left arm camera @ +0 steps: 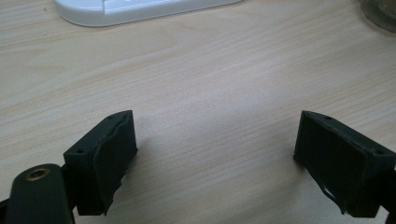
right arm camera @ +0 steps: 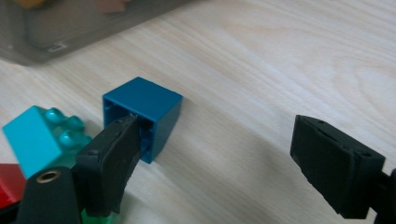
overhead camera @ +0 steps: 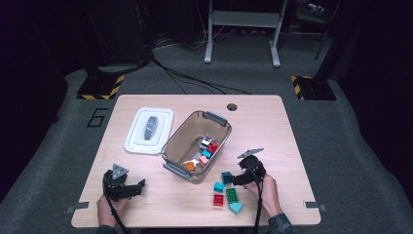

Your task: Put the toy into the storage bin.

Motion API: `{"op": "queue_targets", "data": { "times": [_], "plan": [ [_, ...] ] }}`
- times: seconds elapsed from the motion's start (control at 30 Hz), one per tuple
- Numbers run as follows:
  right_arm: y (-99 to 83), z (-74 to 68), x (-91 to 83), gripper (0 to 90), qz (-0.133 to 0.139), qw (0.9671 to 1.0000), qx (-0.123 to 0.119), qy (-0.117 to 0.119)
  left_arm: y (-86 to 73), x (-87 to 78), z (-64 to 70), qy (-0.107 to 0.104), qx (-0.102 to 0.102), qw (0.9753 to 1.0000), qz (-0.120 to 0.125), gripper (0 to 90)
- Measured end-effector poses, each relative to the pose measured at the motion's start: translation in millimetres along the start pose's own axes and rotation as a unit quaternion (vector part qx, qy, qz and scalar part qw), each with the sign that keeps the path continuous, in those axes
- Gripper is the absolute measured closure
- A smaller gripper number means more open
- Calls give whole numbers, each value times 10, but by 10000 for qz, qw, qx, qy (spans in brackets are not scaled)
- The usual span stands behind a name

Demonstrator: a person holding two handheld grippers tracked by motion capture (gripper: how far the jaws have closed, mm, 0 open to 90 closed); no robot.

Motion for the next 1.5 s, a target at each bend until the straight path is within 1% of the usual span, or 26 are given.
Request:
{"op": "queue_targets", "data": {
  "times": [0.03,0.1,0.17,0.27,0.4,0.5,0.53,0.67,0.77,0.8,0.93,0.97,1.0,1.03,1.07,1.17,1.3,1.37,1.47,1.5],
  "plan": [
    [11,10,1,158,36,10000,49,-36,0,0,0,0,0,10000,-1,126],
    [27,17,-18,156,85,9999,66,-22,0,0,-1,2,2,10000,1,126],
    [54,-2,-47,154,143,9999,58,67,0,0,0,0,2,10000,-1,126],
    [103,-61,-67,149,237,9996,65,152,0,0,0,0,1,10000,-2,126],
    [159,-134,-47,146,283,9994,77,191,0,0,0,0,2,10000,-2,126],
    [194,-187,-13,146,283,9994,42,208,0,0,0,0,1,10000,-2,126],
    [203,-213,-2,146,274,9993,39,257,0,0,0,1,1,10000,-1,126],
    [232,-282,47,153,239,9994,1,255,0,0,0,1,0,10000,-1,126],
    [225,-313,83,166,158,9996,-70,225,0,0,0,2,1,10000,1,126],
    [222,-316,97,172,133,9998,-52,159,0,0,0,0,-1,10000,0,126],
    [211,-289,94,200,87,9999,-45,41,0,0,0,0,0,10000,-2,127],
    [203,-268,89,205,71,9999,-82,-11,0,0,0,0,-1,10000,0,126],
    [200,-264,84,214,65,10000,-43,1,0,0,0,1,0,10000,2,126],
    [193,-247,79,221,62,10000,-36,-56,0,0,0,3,-2,10000,3,126],
    [182,-228,69,227,44,10000,-58,-68,0,0,0,0,-4,10000,2,126],
    [164,-191,55,249,40,9999,2,-118,0,0,0,1,0,10000,1,126],
    [142,-146,40,320,51,9999,39,-141,0,0,0,0,0,10000,-1,126],
    [132,-138,31,354,48,9999,-8,-138,0,0,-1,2,3,10000,0,126],
    [125,-159,25,419,40,9999,-71,-72,0,0,-1,1,3,10000,-2,126],
    [127,-157,28,439,58,9999,-94,-128,0,0,0,2,1,10000,1,126]
  ]
}}
Point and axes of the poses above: each handheld gripper's, and its own axes: x roughly forward along the jaws, y roughly out of its top, z roughly to its right, the point moved 8 cm from there along x, roughly forward along the jaws, and after that the axes turned 5 degrees about -y, right-handed, at the moved point
